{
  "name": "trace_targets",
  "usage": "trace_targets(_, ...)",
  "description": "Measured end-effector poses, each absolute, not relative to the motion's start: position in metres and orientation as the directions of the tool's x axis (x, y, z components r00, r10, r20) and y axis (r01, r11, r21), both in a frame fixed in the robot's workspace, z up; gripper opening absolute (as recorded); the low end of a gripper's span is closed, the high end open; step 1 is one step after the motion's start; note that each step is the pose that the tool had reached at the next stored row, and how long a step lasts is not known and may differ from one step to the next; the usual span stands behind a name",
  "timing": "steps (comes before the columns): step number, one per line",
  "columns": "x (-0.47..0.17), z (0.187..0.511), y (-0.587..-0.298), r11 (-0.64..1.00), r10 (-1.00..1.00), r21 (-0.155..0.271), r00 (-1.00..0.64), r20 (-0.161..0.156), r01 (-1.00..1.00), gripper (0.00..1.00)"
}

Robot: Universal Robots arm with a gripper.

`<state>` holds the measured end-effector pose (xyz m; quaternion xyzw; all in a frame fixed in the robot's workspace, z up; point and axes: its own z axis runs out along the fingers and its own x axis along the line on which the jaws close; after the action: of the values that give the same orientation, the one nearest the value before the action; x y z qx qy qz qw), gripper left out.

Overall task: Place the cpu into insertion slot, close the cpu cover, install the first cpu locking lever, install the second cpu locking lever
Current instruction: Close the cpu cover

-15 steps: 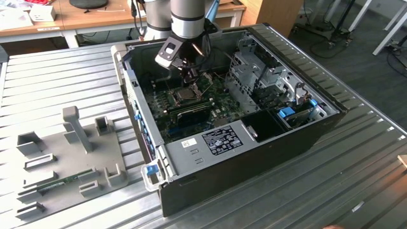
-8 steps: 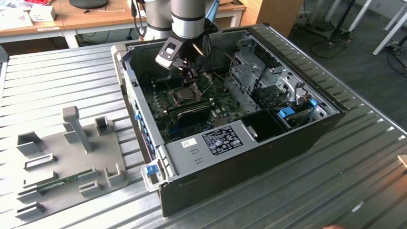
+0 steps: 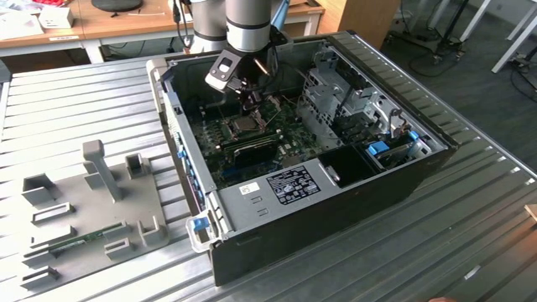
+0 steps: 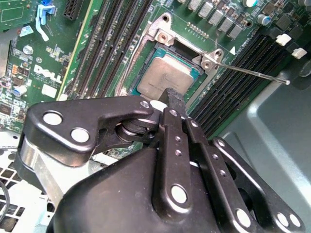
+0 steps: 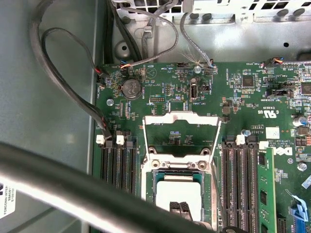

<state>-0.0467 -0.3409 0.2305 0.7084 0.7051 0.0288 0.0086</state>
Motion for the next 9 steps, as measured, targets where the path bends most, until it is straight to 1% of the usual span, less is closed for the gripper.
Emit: trace_targets(9,-0.0467,0.2333,-0.3409,-0.005,1.000,0.053,0.004,0.029,0.999,0.10)
